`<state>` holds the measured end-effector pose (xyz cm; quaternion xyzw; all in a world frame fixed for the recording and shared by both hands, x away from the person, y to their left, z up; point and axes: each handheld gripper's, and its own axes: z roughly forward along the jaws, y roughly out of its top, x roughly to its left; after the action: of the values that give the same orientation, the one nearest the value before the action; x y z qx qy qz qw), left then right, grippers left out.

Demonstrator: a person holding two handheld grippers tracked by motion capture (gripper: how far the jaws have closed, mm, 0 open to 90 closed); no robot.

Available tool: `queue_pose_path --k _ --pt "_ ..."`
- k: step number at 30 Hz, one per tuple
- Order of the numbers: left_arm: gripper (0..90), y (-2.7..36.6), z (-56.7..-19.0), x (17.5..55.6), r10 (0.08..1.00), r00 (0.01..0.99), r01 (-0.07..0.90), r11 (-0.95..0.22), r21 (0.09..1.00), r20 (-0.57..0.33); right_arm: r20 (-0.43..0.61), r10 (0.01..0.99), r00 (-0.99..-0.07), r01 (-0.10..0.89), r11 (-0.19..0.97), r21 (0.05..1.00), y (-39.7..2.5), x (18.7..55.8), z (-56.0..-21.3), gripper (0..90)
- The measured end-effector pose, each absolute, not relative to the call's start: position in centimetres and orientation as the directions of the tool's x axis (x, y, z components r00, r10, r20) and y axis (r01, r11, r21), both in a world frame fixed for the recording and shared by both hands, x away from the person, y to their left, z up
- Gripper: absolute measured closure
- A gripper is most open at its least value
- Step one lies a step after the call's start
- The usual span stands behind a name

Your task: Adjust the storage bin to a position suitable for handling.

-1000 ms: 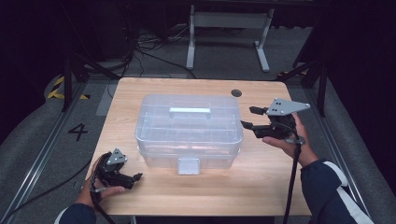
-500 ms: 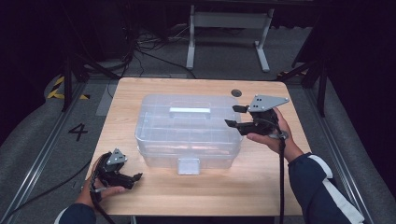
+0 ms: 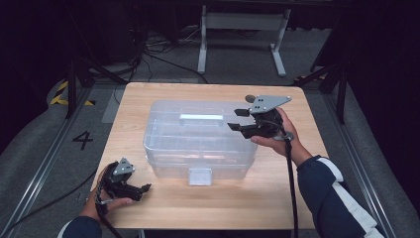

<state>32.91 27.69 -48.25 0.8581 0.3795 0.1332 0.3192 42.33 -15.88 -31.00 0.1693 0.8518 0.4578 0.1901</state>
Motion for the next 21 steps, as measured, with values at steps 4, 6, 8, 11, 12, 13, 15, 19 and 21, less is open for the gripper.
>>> queue_pose_path --k 4,6,8,11,12,13,15,19,21 --pt "0.5 27.7 -48.2 32.9 0.735 0.678 0.565 -0.51 0.649 -0.012 -0.168 0.442 -0.881 0.103 0.527 0.844 -15.4 42.3 -30.8 51.4" --pt "0.5 27.7 -48.2 32.9 0.736 0.676 0.566 -0.508 0.649 -0.014 -0.174 0.433 -0.885 0.095 0.533 0.841 -15.0 42.2 -30.7 51.6" --pt "0.5 27.7 -48.2 32.9 0.735 0.678 0.565 -0.511 0.649 -0.011 -0.176 0.424 -0.888 0.091 0.538 0.838 -14.7 42.2 -30.7 52.3" --pt "0.5 27.7 -48.2 32.9 0.735 0.678 0.565 -0.51 0.649 -0.012 -0.18 0.414 -0.892 0.084 0.545 0.834 -14.2 42.1 -30.6 53.9" --pt "0.5 27.7 -48.2 32.9 0.736 0.677 0.566 -0.509 0.649 -0.013 -0.188 0.41 -0.892 0.079 0.552 0.83 -14.0 42.1 -30.6 54.7" --pt "0.5 27.7 -48.2 32.9 0.735 0.678 0.565 -0.51 0.649 -0.012 -0.193 0.409 -0.892 0.077 0.557 0.827 -13.8 42.1 -30.7 55.5" --pt "0.5 27.7 -48.2 32.9 0.736 0.677 0.566 -0.509 0.649 -0.013 -0.195 0.41 -0.891 0.081 0.565 0.821 -13.5 42.2 -30.8 57.6" --pt "0.5 27.7 -48.2 32.9 0.736 0.677 0.566 -0.508 0.649 -0.014 -0.2 0.398 -0.895 0.073 0.575 0.815 -12.9 42.2 -30.8 62.0" --pt "0.5 27.7 -48.2 32.9 0.736 0.677 0.566 -0.509 0.649 -0.014 -0.205 0.4 -0.893 0.071 0.576 0.815 -12.7 42.1 -30.7 65.4"
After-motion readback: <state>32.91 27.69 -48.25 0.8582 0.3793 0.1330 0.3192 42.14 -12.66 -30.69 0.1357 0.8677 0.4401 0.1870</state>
